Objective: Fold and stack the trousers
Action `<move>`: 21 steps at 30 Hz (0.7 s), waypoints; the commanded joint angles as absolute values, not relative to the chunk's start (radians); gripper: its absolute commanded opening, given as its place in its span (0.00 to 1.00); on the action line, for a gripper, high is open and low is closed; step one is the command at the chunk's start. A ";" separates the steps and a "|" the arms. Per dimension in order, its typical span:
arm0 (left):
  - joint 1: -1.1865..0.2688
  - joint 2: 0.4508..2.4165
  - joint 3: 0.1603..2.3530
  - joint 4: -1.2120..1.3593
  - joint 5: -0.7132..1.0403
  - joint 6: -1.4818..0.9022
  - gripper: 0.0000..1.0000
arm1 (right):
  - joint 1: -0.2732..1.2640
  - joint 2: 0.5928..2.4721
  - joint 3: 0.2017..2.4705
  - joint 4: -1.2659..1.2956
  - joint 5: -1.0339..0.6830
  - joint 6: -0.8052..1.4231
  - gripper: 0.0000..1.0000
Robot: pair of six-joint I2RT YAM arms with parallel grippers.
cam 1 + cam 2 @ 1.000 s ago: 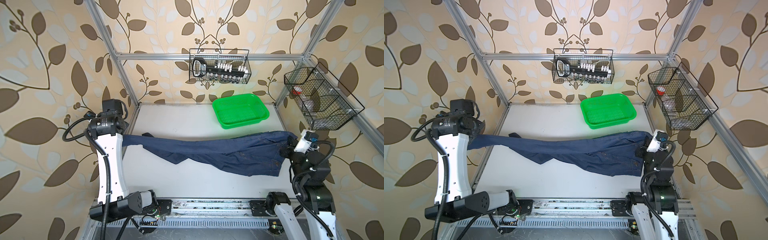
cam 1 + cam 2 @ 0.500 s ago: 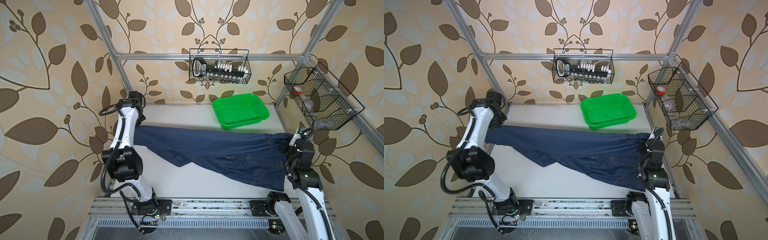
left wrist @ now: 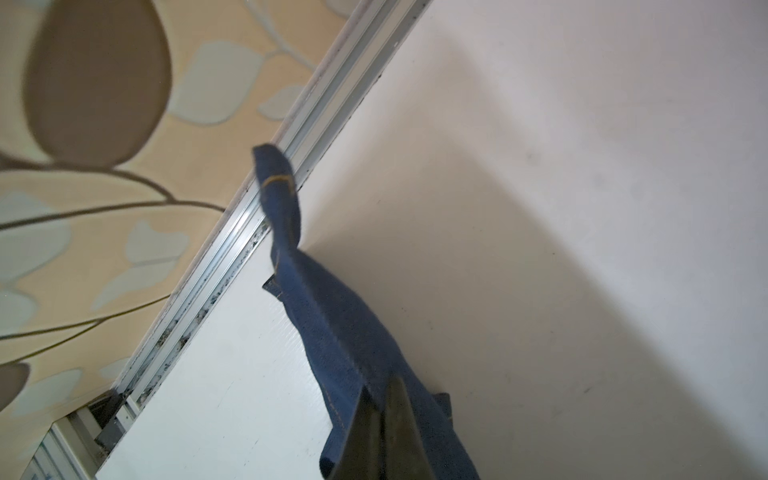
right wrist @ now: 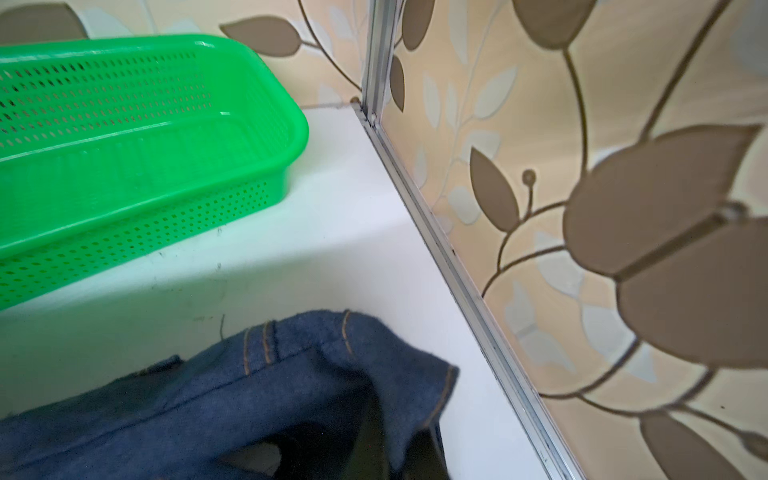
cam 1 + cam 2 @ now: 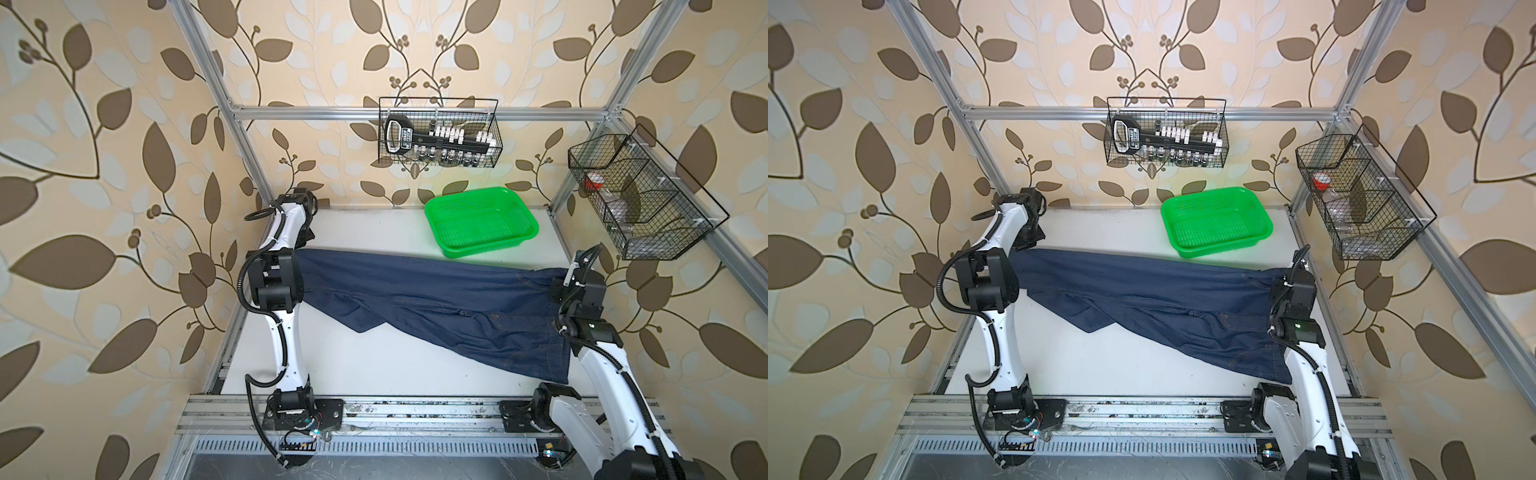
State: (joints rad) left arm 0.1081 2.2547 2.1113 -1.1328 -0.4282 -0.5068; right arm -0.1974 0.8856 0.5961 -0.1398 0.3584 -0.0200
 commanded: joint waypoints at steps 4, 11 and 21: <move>0.111 2.362 2.267 -1.170 -0.526 -0.474 0.00 | -0.219 1.055 0.634 0.030 0.366 -0.060 0.00; 0.106 2.438 2.335 -1.154 -0.521 -0.458 0.00 | -0.220 1.277 0.723 0.116 0.354 -0.072 0.00; 0.100 2.419 2.270 -1.013 -0.350 -0.436 0.00 | -0.245 1.563 0.898 0.144 0.293 -0.106 0.03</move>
State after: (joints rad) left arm 0.0975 2.4588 2.2841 -1.0927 -0.3992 -0.4664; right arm -0.2268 1.5169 0.8387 0.1009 0.2955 -0.0719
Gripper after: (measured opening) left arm 0.055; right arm 0.048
